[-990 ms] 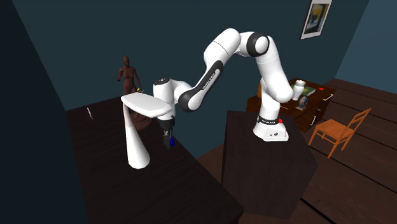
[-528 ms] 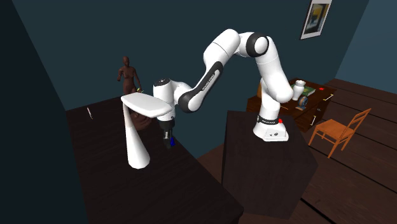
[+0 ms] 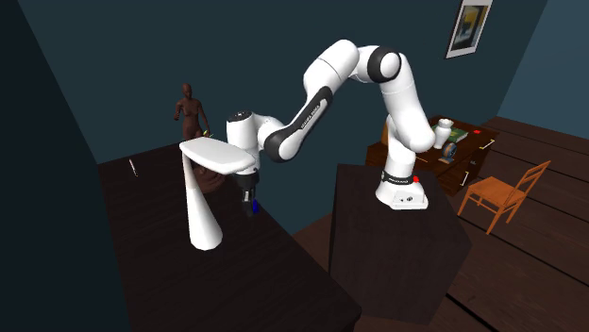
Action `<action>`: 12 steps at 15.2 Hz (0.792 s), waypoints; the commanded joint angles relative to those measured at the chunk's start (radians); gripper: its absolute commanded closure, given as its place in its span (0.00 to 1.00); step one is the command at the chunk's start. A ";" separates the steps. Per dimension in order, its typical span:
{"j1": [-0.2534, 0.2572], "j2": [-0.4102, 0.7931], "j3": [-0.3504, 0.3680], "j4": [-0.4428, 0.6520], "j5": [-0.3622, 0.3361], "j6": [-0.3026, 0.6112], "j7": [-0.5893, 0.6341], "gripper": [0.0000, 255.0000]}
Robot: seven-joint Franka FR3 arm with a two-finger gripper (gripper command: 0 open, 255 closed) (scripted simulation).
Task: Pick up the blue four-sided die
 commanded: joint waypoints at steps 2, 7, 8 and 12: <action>-0.003 -0.023 0.006 0.008 0.009 -0.030 -0.004 1.00; -0.008 -0.057 0.013 0.030 0.024 -0.084 -0.013 1.00; -0.009 -0.063 0.014 0.035 0.027 -0.095 -0.015 1.00; -0.011 -0.082 0.018 0.052 0.035 -0.130 -0.020 1.00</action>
